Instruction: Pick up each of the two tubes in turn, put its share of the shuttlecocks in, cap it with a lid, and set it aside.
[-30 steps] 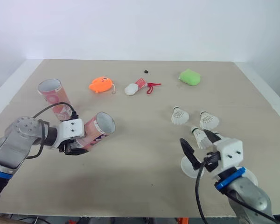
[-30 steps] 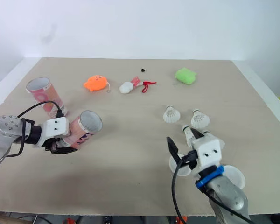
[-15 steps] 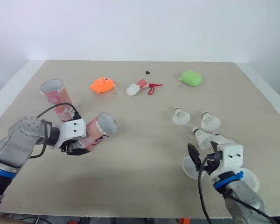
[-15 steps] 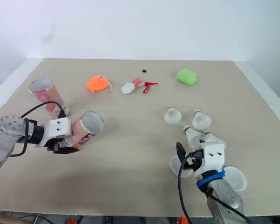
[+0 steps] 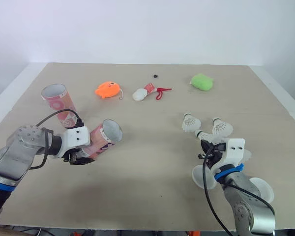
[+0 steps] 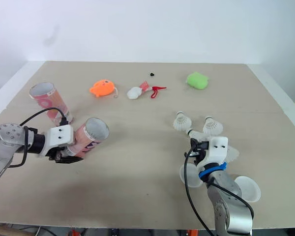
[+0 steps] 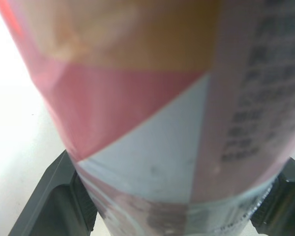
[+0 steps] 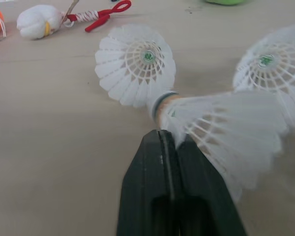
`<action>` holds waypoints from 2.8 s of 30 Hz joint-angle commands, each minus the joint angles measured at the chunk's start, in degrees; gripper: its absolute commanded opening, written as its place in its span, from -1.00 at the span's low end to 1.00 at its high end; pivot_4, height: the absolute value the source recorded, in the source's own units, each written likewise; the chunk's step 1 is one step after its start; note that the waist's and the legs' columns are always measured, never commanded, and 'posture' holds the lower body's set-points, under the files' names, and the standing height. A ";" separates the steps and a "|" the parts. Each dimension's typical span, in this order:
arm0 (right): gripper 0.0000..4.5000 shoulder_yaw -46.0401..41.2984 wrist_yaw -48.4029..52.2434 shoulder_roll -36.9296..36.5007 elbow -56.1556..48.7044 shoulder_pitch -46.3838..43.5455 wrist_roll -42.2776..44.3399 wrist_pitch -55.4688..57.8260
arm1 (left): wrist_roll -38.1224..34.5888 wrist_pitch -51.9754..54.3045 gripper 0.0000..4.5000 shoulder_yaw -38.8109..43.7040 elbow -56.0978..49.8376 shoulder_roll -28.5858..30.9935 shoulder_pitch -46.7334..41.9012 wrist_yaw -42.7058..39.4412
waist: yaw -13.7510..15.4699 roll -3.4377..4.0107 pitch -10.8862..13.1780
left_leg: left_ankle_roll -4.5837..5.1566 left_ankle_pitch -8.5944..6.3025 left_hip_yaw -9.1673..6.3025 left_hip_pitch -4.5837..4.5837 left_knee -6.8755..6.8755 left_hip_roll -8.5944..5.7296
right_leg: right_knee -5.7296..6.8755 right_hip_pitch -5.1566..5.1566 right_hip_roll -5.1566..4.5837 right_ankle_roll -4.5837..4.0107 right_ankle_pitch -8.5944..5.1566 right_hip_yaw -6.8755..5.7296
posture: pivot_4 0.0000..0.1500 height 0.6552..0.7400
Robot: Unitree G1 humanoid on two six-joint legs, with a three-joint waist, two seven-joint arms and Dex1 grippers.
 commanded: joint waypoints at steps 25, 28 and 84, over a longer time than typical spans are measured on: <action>-0.98 26.60 38.54 -18.91 1.28 -30.59 0.25 -16.09 | 0.97 -1.05 0.50 -3.41 2.30 -1.48 -3.92 -1.92 | 0.45 -0.33 0.08 | 0.06 -0.15 -0.11 0.01 0.16 -0.08 | 0.00 0.11 0.06 0.08 -0.08 -0.17 | 1.00 1.00; -0.98 31.93 42.03 -17.74 6.99 -35.63 -3.97 -20.27 | 0.90 -1.04 0.50 -3.26 2.28 -1.32 -4.08 -2.08 | -0.04 -0.25 0.13 | 0.08 -0.16 0.03 -0.09 0.14 -0.10 | 0.00 -0.09 0.07 0.13 0.06 -0.02 | 1.00 1.00; -0.95 32.78 63.09 -14.04 25.66 -61.68 -8.85 -18.34 | -0.98 1.28 0.50 -0.72 -2.55 -2.81 -0.18 1.79 | 0.03 -0.19 0.11 | 0.23 -0.19 -0.06 -0.06 0.08 0.19 | 0.17 -0.13 0.14 -0.49 0.12 -0.33 | 1.00 1.00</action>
